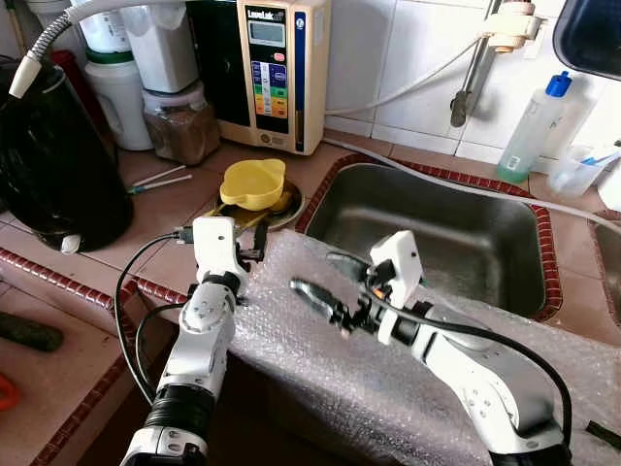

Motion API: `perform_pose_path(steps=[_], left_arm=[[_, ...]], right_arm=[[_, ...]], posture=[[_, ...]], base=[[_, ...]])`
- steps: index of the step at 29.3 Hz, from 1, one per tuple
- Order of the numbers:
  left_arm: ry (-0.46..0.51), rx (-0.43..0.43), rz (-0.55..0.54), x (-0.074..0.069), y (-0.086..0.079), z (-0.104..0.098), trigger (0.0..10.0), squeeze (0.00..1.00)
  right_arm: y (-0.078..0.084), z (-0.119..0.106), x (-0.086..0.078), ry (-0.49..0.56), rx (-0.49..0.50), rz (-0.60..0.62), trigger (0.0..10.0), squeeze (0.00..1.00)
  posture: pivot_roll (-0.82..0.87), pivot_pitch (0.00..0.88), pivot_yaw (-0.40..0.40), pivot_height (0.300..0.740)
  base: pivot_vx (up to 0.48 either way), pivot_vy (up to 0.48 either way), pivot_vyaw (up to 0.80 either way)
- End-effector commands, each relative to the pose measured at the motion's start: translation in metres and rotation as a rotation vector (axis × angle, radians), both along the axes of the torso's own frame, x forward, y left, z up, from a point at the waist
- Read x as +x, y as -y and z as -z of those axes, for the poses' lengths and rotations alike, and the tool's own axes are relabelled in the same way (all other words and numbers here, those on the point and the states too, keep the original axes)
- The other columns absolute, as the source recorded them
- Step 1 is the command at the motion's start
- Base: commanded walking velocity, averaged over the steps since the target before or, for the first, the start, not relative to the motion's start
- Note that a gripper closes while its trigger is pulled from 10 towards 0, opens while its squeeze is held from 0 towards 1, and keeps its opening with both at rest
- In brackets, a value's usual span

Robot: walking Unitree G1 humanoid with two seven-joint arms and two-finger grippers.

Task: Kitchen organization

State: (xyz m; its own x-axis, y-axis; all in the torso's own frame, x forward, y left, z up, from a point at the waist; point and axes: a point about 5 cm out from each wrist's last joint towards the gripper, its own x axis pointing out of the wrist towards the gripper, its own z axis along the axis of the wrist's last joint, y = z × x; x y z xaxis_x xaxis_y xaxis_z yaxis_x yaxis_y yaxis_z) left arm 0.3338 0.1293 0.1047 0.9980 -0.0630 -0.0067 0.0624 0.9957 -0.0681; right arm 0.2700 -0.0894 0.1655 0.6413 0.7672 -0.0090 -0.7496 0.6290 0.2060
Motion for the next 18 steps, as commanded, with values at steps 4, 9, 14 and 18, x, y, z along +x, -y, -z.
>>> perform_pose_path(steps=[4, 9, 14, 18], left_arm=[[-0.039, -0.044, -0.009, 0.000, 0.000, 0.006, 10.0, 0.00], [-0.048, -0.059, -0.011, 0.003, 0.000, 0.006, 10.0, 0.00], [-0.054, -0.064, -0.007, 0.007, 0.000, 0.006, 10.0, 0.00], [-0.055, -0.071, -0.006, 0.010, 0.000, 0.005, 10.0, 0.00]], right_arm=[[0.005, 0.001, 0.001, 0.002, -0.017, 0.030, 10.0, 0.00], [0.005, 0.003, 0.000, -0.003, -0.022, 0.038, 10.0, 0.00], [0.005, 0.005, 0.000, -0.007, -0.030, 0.035, 10.0, 0.00], [0.004, 0.005, -0.001, -0.008, -0.031, 0.030, 10.0, 0.00]], posture=[[-0.04, 0.000, 0.013, 0.740], [-0.05, 0.000, 0.009, 0.740], [-0.05, 0.000, 0.007, 0.740], [-0.05, 0.000, 0.007, 0.740]], base=[[0.000, 0.000, 0.00], [0.000, 0.000, 0.00], [0.000, 0.000, 0.00], [0.000, 0.000, 0.00]])
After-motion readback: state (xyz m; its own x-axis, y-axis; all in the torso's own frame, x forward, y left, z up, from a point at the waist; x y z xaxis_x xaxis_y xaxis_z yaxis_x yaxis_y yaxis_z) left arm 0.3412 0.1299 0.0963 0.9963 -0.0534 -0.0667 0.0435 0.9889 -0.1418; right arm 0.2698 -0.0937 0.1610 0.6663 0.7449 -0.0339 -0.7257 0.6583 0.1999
